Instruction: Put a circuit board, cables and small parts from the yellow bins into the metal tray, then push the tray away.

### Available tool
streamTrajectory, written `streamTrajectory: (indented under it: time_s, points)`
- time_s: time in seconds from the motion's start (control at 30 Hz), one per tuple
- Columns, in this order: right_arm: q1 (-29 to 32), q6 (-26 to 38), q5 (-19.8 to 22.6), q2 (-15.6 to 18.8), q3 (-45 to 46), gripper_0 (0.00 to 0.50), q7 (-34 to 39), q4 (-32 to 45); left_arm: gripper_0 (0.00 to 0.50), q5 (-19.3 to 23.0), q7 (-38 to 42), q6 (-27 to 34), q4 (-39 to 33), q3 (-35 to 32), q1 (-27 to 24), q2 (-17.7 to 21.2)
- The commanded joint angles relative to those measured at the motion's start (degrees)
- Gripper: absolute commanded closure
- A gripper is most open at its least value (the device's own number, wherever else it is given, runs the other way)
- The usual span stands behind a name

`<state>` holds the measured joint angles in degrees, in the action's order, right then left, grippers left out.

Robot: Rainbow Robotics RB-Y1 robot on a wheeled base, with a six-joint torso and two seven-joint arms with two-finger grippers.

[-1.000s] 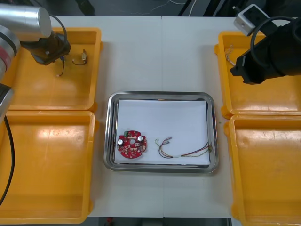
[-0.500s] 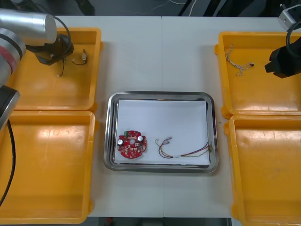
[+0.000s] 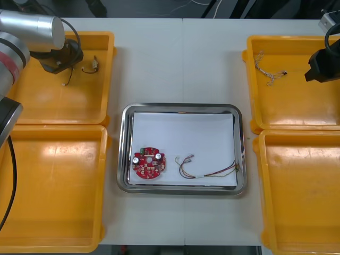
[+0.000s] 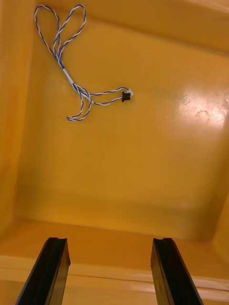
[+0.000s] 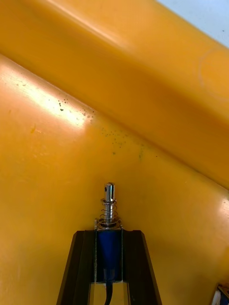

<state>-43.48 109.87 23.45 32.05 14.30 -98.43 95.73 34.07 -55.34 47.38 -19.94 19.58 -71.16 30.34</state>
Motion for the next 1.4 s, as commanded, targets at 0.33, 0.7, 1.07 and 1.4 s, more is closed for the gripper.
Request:
streamTrajectory:
  time_s: [0.33,0.7,1.07,1.4]
  points:
    - [-6.9,-5.5,-1.1,2.0,1.8,0.0,5.4,-10.7,0.5,0.6,-6.0,11.2,-5.9,-0.9,-1.2,3.0]
    - [-15.3,-13.5,-3.7,2.0,1.8,0.0,7.2,-25.2,0.5,0.7,-6.0,26.5,-22.8,-3.8,3.7,9.2]
    - [-18.7,-22.4,-6.3,1.4,1.0,0.0,8.4,-34.2,0.5,1.0,0.1,39.6,-42.1,-5.2,9.5,11.5]
    - [-18.7,-32.0,-8.3,-1.9,-0.1,0.0,10.1,-40.7,0.5,3.0,3.4,50.0,-58.5,-5.2,14.2,11.8]
